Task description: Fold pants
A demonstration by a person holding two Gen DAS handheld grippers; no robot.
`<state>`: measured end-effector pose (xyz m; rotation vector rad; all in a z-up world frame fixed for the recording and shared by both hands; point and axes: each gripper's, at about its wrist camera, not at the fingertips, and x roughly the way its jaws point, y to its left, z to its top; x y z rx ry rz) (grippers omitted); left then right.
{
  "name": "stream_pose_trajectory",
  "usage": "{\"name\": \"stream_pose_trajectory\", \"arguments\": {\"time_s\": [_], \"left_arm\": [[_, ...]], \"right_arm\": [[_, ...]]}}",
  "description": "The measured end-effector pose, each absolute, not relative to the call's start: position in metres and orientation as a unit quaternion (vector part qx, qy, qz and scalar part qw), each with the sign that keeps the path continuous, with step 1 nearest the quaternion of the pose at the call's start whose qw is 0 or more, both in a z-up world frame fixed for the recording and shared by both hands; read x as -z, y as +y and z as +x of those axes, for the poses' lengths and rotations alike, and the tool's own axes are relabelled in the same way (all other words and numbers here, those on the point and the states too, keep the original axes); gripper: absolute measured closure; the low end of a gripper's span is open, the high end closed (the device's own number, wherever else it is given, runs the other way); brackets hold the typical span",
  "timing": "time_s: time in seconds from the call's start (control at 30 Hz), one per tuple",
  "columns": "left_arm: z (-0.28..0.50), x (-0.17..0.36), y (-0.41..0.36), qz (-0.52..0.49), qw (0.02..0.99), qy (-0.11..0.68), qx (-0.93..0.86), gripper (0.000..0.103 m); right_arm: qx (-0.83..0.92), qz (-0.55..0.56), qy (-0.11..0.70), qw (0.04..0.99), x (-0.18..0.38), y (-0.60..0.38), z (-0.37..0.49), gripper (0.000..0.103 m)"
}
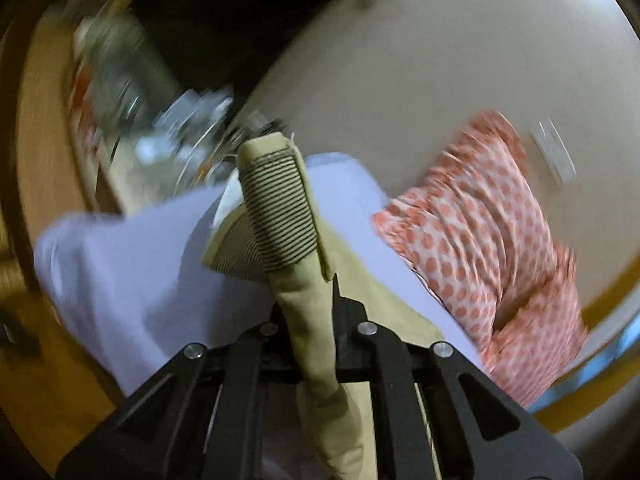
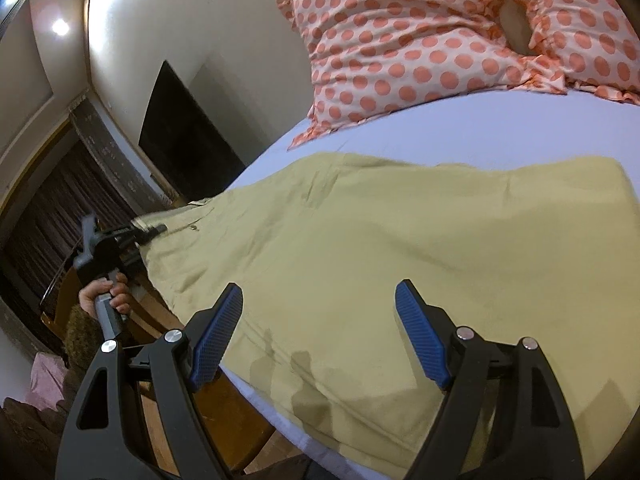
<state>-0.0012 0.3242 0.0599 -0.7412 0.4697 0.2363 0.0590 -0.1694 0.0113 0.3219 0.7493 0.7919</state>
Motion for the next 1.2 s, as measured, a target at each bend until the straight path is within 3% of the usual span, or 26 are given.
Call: {"name": "stream_pose_trajectory", "arguments": {"time_s": [0.1,0.27,0.4,0.57,0.73,0.8,0.83,0.93,1.03,1.2], "left_arm": [[0.019,-0.105,0.265,-0.258,0.937,0.224,-0.073,0.096],[0.028,-0.152,0.084,-0.052,0.972,0.203,0.103,0.096],[0.015,-0.117,-0.029,0.049,0.944,0.230,0.232,0.096],[-0.002,-0.020,-0.120,0.166,0.879,0.313,0.319,0.094],[-0.020,-0.024,-0.114,0.165,0.884,0.295,0.324,0.084],[-0.026,-0.037,-0.099,0.133,0.881,0.295,0.345,0.076],[-0.029,-0.047,-0.088,0.107,0.880,0.295,0.356,0.065],[-0.023,-0.067,-0.036,0.018,0.894,0.292,0.339,0.048],[0.008,-0.065,0.026,-0.049,0.922,0.314,0.223,0.045],[0.070,-0.029,0.089,-0.142,0.879,0.427,0.156,0.045]], "right_arm": [[-0.355,0.168,0.329,0.859,-0.021,-0.193,0.055,0.023],[-0.257,0.224,0.262,0.903,-0.037,-0.271,0.042,0.023],[-0.177,0.305,0.237,0.905,-0.032,-0.338,0.034,0.023],[-0.161,0.330,0.271,0.890,-0.017,-0.362,0.042,0.023],[-0.207,0.313,0.344,0.861,0.000,-0.340,0.064,0.025],[-0.209,0.293,0.371,0.856,0.005,-0.328,0.073,0.036],[-0.208,0.289,0.379,0.854,0.007,-0.326,0.074,0.039],[-0.207,0.274,0.398,0.851,0.014,-0.319,0.078,0.049],[-0.210,0.249,0.397,0.858,0.012,-0.314,0.077,0.055],[-0.229,0.238,0.386,0.861,0.012,-0.315,0.078,0.059]]}}
